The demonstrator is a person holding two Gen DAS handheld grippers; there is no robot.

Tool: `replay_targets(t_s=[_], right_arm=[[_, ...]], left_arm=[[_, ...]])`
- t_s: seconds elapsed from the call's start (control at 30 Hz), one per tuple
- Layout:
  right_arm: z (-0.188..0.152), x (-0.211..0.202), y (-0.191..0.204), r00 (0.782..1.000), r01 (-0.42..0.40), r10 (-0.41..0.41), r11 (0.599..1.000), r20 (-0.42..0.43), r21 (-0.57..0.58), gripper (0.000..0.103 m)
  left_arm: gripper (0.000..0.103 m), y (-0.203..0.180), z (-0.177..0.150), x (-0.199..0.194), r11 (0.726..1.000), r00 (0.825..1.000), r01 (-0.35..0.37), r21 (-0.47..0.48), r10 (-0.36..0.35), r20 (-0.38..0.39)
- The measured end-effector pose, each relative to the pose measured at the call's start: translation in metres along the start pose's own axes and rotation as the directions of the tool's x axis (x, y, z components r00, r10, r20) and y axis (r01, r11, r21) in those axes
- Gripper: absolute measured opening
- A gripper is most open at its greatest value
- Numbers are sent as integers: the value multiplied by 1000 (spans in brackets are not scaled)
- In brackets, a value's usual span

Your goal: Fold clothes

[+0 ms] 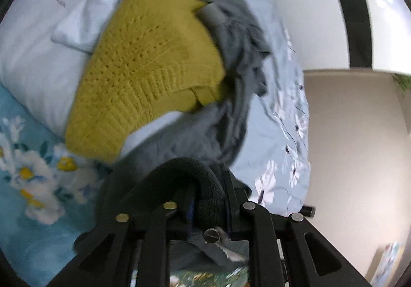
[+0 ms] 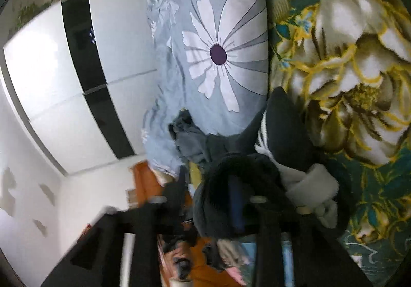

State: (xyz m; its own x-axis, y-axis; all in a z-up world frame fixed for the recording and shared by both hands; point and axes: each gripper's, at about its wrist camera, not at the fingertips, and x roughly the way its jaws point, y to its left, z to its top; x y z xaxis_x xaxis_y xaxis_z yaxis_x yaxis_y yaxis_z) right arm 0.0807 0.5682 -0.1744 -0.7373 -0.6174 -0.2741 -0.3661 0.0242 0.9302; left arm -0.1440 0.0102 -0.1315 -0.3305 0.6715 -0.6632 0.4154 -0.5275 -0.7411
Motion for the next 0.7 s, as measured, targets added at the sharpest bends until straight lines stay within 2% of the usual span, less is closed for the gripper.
replay_targets(t_s=[0.1, 0.17, 0.2, 0.27, 0.33, 0.37, 0.43, 0.47, 0.5, 0.6, 0.7], right_arm=[[9, -2, -7, 1000, -13, 12, 999, 12, 37, 52], [7, -12, -2, 999, 39, -38, 999, 28, -21, 52], [5, -18, -1, 997, 68, -66, 996, 39, -53, 52], [-2, -28, -4, 988, 143, -137, 984, 66, -106, 53], [-14, -38, -17, 969, 242, -230, 959, 90, -148, 60], [-22, -41, -27, 955, 292, -279, 942, 95, -165, 62], [-38, -42, -45, 937, 348, -338, 919, 88, -186, 65], [-46, -41, -55, 932, 361, -355, 912, 68, -196, 66], [-53, -39, -62, 931, 363, -360, 910, 55, -200, 67], [-68, -24, -80, 940, 337, -341, 923, 10, -188, 67], [-73, 1, -86, 949, 309, -315, 934, -6, -180, 67]], left_arm=[[43, 1, 0, 4, 994, 994, 107, -3, -107, -18], [58, -7, -8, -6, 981, 983, 183, 68, -181, -24], [59, -10, -13, -13, 972, 978, 209, 110, -207, -29], [65, -9, -25, -35, 965, 984, 170, 202, -178, 24], [68, 9, -42, -53, 967, 989, 41, 251, -76, 130], [68, 28, -50, -61, 968, 982, -40, 246, -7, 190], [68, 68, -63, -65, 975, 973, -102, 198, 56, 224], [68, 91, -69, -63, 983, 976, -101, 156, 67, 205], [68, 111, -73, -59, 991, 983, -85, 105, 65, 174], [68, 152, -87, -40, 999, 995, 17, -33, -13, 97], [69, 156, -86, -26, 990, 987, 115, -77, -105, 118]])
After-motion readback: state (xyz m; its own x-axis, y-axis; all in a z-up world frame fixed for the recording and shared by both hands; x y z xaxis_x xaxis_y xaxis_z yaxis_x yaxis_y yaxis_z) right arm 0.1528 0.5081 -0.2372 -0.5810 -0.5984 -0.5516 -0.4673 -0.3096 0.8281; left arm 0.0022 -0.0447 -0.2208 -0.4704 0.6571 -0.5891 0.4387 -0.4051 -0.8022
